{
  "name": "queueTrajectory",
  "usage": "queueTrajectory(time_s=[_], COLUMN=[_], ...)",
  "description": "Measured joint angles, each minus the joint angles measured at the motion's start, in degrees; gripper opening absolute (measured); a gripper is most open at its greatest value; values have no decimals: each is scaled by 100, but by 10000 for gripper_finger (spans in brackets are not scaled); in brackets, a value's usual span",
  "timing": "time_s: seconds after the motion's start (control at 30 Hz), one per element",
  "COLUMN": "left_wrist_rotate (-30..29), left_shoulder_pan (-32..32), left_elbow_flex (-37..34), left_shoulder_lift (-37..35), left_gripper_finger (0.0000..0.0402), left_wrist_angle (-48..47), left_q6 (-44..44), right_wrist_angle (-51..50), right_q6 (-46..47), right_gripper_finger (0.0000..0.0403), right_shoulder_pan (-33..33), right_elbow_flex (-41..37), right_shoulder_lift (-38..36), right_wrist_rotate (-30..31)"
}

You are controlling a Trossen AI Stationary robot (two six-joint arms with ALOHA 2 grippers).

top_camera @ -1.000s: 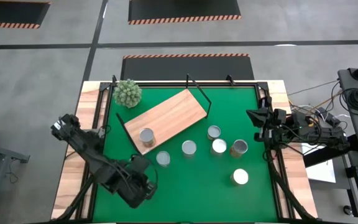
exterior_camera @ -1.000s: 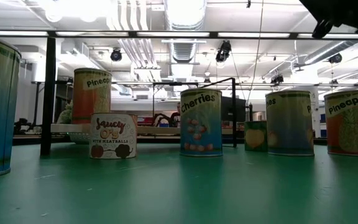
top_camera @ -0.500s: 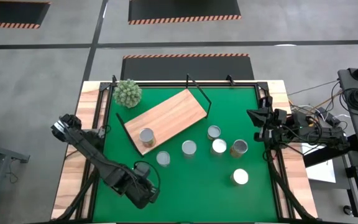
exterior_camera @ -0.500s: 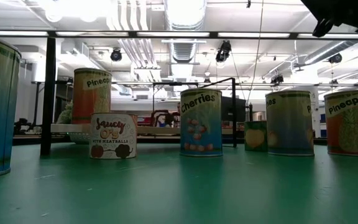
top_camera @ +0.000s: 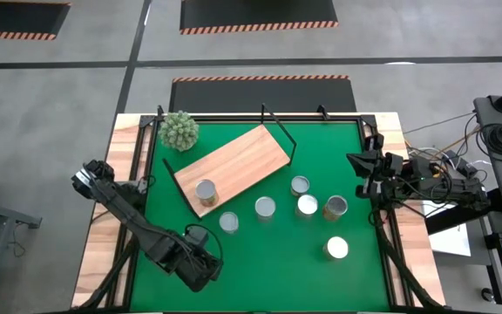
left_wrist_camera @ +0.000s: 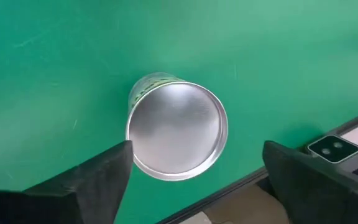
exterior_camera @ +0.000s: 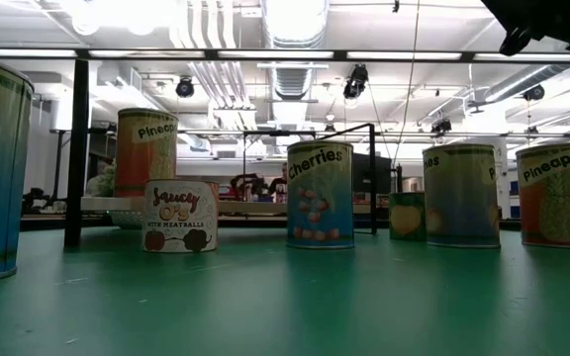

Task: Pick and place cans onto a shelf
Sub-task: Put the bottom canned cherries on the shelf

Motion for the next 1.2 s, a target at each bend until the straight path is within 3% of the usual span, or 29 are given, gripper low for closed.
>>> queueTrajectory(time_s=[0.47, 1.2], left_wrist_rotate=[-244, -240], left_shoulder_pan=[-7, -7], left_elbow_flex=[-54, 381], left_shoulder_lift=[3, 830], left_gripper_finger=[361, 357], left_wrist_angle=[-139, -433], left_q6=[-2, 520], right_wrist_angle=[13, 8], right_q6=[-5, -51], right_gripper_finger=[9, 9], right_shoulder_pan=[0, 0], right_elbow_flex=[0, 0], right_shoulder_lift=[0, 2], right_wrist_rotate=[0, 4])
